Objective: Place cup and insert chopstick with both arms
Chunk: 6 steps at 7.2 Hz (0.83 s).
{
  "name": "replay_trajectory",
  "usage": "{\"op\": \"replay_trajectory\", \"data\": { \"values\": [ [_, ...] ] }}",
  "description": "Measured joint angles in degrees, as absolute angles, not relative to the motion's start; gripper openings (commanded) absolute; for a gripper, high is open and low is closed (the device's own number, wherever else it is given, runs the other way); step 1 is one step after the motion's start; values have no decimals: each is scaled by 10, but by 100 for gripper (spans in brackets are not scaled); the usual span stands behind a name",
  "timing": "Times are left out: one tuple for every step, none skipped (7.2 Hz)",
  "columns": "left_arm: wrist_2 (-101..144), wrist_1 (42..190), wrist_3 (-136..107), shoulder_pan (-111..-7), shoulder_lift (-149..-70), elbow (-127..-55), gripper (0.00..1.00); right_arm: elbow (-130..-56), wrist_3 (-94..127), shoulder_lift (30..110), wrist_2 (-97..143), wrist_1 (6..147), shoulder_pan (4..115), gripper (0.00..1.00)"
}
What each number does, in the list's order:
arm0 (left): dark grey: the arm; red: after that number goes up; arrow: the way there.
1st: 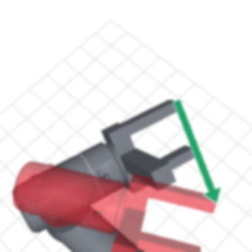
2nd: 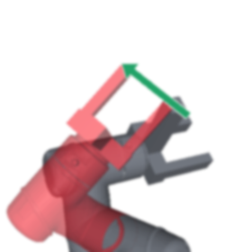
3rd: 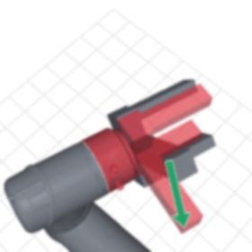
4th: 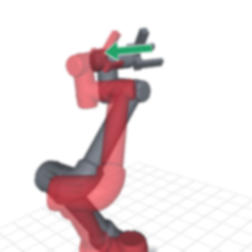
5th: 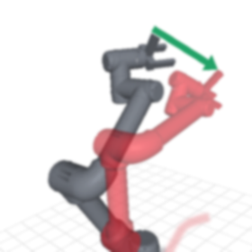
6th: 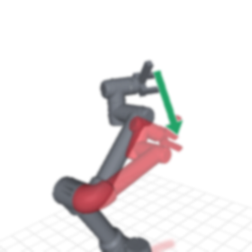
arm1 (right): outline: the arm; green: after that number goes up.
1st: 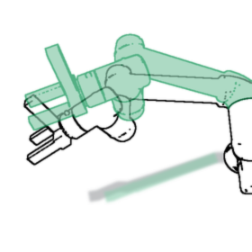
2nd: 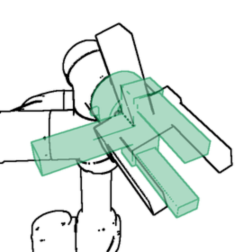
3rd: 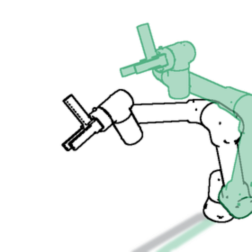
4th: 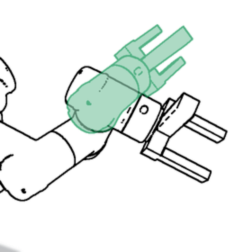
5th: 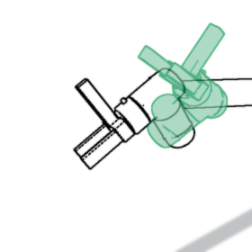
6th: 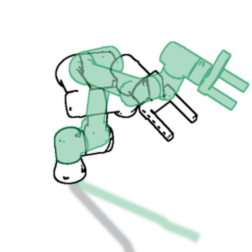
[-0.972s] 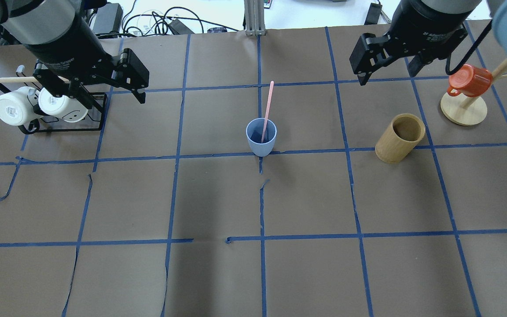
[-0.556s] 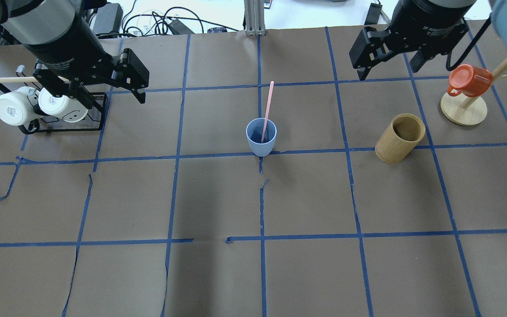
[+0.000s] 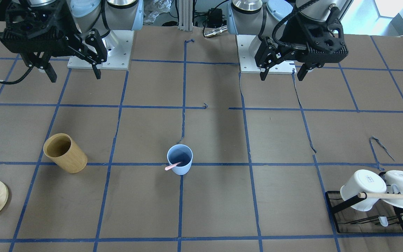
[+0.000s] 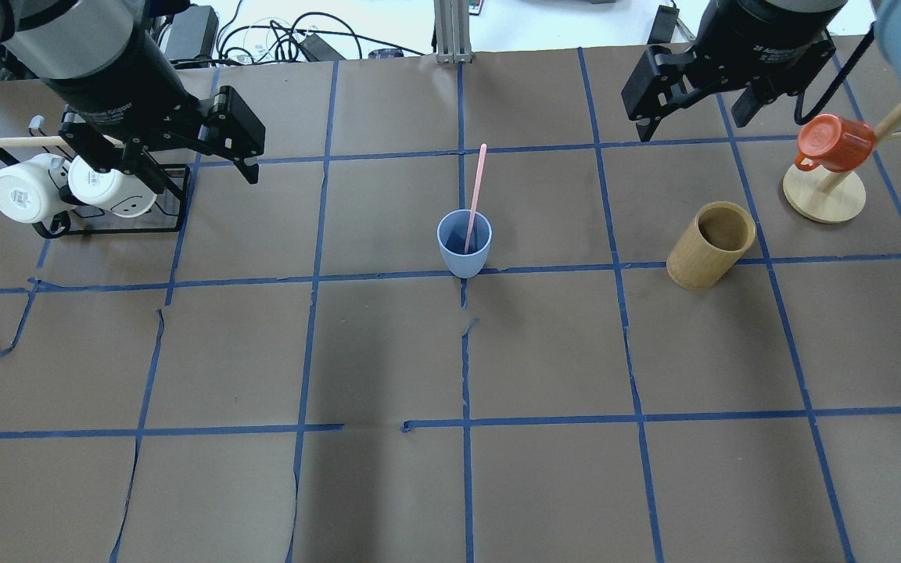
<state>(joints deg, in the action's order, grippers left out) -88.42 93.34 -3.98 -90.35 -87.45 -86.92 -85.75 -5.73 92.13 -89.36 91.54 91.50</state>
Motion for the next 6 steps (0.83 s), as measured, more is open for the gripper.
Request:
{"op": "replay_trajectory", "data": {
  "values": [
    [-884,933,-40,-904,-875,-869,100,-859,-57,923,-895,915,915,99],
    [-884,933,-40,-904,-875,-869,100,-861,-57,924,-895,914,915,99],
    [-884,933,-40,-904,-875,-869,100,-863,-58,925,-895,913,916,100],
    [-884,933,-40,-904,-875,-869,100,-864,-58,925,-895,913,916,100],
    [-884,933,-40,-904,-875,-869,100,-864,-58,924,-895,914,916,100],
    [-884,934,-40,-904,-875,-869,100,-865,-58,924,-894,914,915,100]
  ]
}}
